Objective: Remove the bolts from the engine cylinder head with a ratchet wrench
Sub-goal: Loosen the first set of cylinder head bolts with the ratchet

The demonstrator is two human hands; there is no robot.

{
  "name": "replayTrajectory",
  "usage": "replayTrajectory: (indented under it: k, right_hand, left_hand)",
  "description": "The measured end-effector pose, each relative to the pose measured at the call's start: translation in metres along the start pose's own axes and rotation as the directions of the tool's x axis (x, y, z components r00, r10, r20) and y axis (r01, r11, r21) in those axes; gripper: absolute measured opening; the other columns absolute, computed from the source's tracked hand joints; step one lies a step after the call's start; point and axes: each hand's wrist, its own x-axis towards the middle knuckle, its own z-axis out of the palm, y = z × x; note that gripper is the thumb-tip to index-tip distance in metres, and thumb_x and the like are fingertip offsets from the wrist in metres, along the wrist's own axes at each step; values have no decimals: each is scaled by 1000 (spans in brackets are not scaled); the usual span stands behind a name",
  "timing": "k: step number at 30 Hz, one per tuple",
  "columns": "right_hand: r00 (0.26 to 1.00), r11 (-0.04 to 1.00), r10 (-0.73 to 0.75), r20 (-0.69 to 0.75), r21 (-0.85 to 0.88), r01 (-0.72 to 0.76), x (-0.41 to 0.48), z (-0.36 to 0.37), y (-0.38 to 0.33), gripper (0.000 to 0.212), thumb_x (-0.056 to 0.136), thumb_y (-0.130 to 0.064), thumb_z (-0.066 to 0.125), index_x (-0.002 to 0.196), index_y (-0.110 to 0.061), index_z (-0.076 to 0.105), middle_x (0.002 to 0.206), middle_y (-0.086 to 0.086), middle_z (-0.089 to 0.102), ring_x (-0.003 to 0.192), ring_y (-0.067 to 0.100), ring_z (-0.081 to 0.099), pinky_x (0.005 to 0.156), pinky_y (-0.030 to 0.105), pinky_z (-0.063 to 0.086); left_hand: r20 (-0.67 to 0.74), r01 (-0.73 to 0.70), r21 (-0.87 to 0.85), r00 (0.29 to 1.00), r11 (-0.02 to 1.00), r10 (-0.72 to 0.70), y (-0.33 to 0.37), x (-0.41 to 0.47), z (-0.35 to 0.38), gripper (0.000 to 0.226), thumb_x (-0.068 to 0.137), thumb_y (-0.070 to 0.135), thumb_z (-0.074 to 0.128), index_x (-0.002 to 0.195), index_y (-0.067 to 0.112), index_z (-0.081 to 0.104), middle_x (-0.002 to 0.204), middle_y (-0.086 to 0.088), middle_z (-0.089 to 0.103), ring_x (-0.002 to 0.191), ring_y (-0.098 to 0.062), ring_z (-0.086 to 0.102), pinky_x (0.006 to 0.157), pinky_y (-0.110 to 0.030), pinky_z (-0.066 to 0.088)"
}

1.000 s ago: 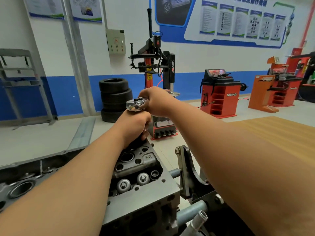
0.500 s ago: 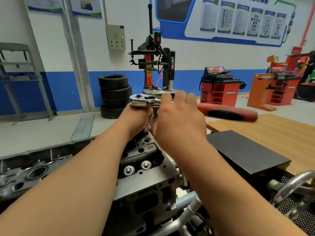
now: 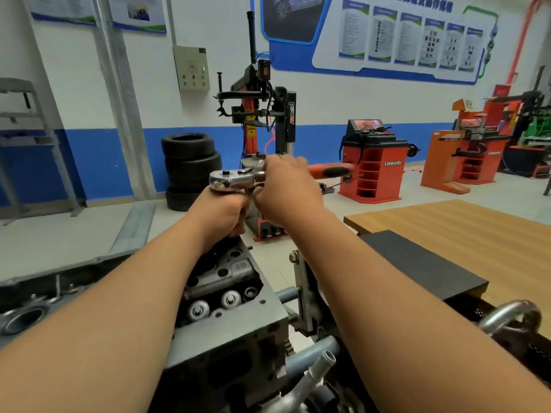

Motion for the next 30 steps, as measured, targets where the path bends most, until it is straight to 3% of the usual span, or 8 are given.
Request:
replayTrajectory:
  k: [3, 5, 8, 10, 13, 20, 25, 30]
  right_hand:
    - [1000, 984, -7, -29, -176, 2, -62, -20, -11, 57, 85, -29, 58, 134, -13, 32, 129, 15, 33, 117, 32, 27, 84, 35, 34]
    - [981, 944, -175, -81, -297, 143, -105, -23, -33, 73, 86, -31, 57, 142, -4, 20, 126, 19, 17, 107, 34, 20, 83, 40, 28]
    - [947, 915, -304, -105, -310, 259, -124, -23, -51, 84, 87, -32, 54, 135, 3, -5, 121, 9, -3, 98, 30, 14, 79, 42, 24]
    - [984, 962, -167, -65, -229, 149, -101, -25, -39, 87, 86, -34, 57, 140, -3, -4, 129, 15, 10, 105, 33, 16, 83, 40, 28]
    - [1000, 988, -23, 15, -155, 25, -51, -20, -6, 65, 86, -29, 58, 139, -12, 25, 132, 14, 33, 121, 31, 27, 91, 39, 39]
    - [947, 981, -182, 265, -16, 193, 47, 12, -19, 26, 86, -15, 61, 111, -10, 55, 107, 8, 55, 106, 25, 53, 81, 31, 42]
    - [981, 989, -92, 168, -99, 110, 27, 9, -7, 48, 85, -17, 60, 130, -13, 42, 129, 9, 45, 120, 26, 40, 98, 44, 37]
    - [995, 949, 5, 103, -313, 27, -64, -26, -11, 76, 86, -18, 57, 144, -8, 9, 134, 17, 28, 121, 33, 28, 74, 33, 37]
  left_hand:
    - [-89, -28, -92, 996, 995, 20, 2, 1, 6, 29, 88, -3, 42, 63, 12, 46, 46, 0, 43, 44, -22, 38, 45, -24, 39]
    - [-199, -43, -98, 980, 994, 22, -11, 5, 8, 17, 95, 8, 43, 89, 15, 56, 80, -3, 59, 76, -26, 53, 66, -26, 47]
    - [-294, -66, 324, 941, 944, 167, -10, -4, 12, 27, 99, 25, 42, 125, 27, 48, 120, 6, 56, 112, -10, 48, 88, -20, 35]
    - [-240, -34, -45, 971, 998, 23, -13, -1, 7, 17, 97, 17, 47, 109, 16, 60, 98, 1, 60, 81, -4, 55, 68, -14, 38]
    - [-74, 15, -89, 997, 996, -22, -5, -3, 1, 21, 88, 1, 50, 70, 11, 53, 53, -3, 45, 46, -16, 40, 48, -27, 37]
    - [-43, 6, 38, 999, 999, -4, -2, 2, -4, 21, 88, 4, 45, 68, 8, 49, 46, -2, 45, 40, -19, 45, 62, -39, 47]
    - [-60, 8, 16, 998, 1000, -7, -4, 1, -1, 34, 83, 4, 46, 52, 17, 50, 39, 6, 36, 33, -10, 33, 57, -34, 45]
    - [-196, 41, 121, 980, 992, -16, 3, -8, 6, 24, 67, 13, 51, 44, 20, 54, 43, 4, 46, 45, -18, 43, 56, -36, 43]
